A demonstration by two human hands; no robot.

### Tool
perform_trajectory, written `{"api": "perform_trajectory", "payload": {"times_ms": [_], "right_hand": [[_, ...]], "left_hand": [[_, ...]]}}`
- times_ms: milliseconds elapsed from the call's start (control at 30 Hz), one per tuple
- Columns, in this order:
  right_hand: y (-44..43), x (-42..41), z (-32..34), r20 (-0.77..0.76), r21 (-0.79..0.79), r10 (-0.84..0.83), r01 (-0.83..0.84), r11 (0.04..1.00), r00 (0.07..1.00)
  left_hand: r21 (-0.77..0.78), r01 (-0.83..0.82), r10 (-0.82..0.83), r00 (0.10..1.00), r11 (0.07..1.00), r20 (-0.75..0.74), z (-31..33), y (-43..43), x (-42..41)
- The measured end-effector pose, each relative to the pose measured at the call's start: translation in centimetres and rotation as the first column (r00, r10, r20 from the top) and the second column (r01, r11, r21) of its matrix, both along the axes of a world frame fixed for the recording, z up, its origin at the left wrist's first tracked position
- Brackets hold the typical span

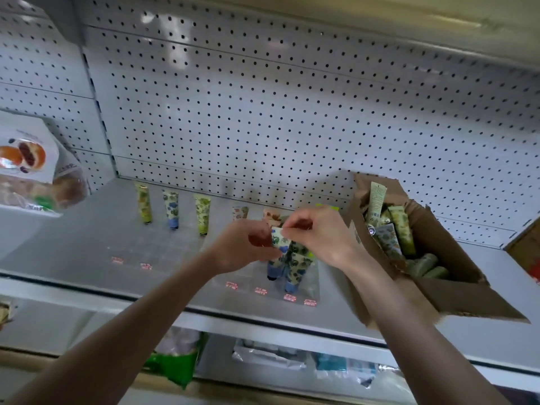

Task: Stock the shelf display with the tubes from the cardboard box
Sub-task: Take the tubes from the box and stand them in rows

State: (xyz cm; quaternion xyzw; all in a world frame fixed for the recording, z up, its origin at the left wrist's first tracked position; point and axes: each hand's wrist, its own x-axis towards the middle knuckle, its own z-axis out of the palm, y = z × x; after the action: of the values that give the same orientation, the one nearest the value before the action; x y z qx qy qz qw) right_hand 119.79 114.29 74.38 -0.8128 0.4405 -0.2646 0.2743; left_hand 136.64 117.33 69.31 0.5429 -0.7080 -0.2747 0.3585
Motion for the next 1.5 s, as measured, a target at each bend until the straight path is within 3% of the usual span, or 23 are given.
{"api": "perform_trajectory", "payload": {"times_ms": [233,800,1500], "right_hand": [[0.5,-0.4,-0.8,-0.192,-0.039,-0.019,0.012,0.999,0.981],[0.3,0.0,-2.4,-0.341,-0.161,-0.078,0.023,0.987,0.937],[0.3,-0.1,-2.1,-0.332,-0.168,-0.031,-0.027,0.985,0.943]], "left_hand": [[0.016,-0.01,0.008,0.995,1.0,0.103,-2.0,-0.3,-0.5],[0.052,-0.068,0.061,0.991,0.996,0.118,-3.7,-0.5,-1.3],[0.042,-0.071,0.065,0.989,0.997,0.135,-3.8,-0.4,-1.2]]}}
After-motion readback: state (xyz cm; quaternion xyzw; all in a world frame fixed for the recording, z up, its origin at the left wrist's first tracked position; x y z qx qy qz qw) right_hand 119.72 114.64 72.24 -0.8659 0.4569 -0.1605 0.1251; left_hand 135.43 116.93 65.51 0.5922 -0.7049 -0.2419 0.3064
